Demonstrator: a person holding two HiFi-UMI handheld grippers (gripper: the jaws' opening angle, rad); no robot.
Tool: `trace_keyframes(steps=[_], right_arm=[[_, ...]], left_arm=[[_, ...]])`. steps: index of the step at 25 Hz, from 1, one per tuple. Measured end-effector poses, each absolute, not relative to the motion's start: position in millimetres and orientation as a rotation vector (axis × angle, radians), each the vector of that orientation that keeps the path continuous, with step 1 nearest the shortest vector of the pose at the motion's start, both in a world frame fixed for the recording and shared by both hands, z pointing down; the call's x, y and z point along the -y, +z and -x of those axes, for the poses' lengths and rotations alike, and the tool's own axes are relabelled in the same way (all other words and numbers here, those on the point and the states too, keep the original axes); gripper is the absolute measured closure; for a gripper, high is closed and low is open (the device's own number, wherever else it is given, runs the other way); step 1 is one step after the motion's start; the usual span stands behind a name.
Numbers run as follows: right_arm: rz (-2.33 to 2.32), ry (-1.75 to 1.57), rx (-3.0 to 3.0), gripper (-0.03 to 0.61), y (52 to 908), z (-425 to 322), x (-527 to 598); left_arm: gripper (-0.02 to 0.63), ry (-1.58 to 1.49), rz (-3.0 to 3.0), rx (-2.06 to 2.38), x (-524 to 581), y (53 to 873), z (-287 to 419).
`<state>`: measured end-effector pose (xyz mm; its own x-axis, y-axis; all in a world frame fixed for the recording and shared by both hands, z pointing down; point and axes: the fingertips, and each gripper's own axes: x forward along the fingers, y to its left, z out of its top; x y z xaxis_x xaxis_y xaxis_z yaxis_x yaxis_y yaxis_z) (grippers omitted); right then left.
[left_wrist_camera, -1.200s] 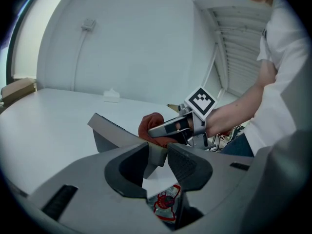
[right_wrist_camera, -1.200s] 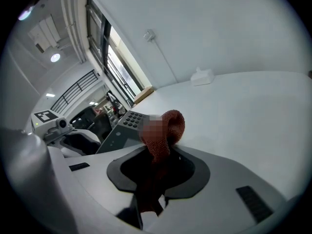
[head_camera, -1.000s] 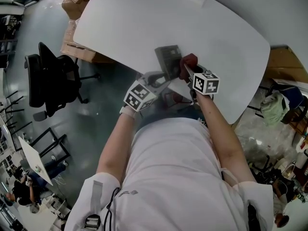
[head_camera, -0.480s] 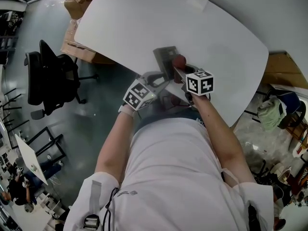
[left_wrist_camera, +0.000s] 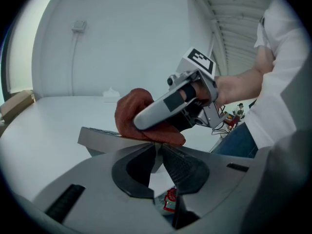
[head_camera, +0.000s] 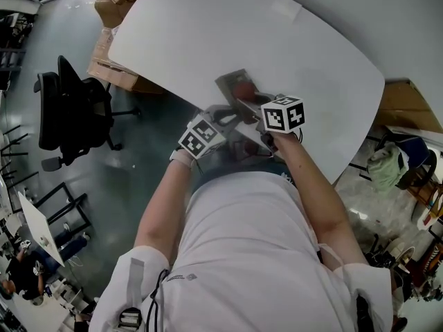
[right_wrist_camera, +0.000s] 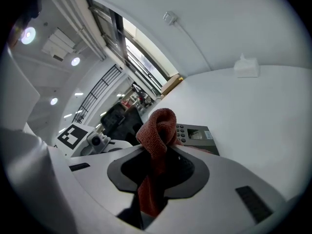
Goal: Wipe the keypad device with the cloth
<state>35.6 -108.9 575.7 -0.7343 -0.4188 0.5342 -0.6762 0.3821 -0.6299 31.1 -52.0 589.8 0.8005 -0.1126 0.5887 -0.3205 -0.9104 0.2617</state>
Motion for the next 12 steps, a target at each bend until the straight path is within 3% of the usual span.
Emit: trace_keyframes(steps=[12], right_arm=[[-0.931,1.222,2.321,0.482,583,-34,119]], left_arm=[[0.561,0.743,-2.591,0.416,63,585,-23]])
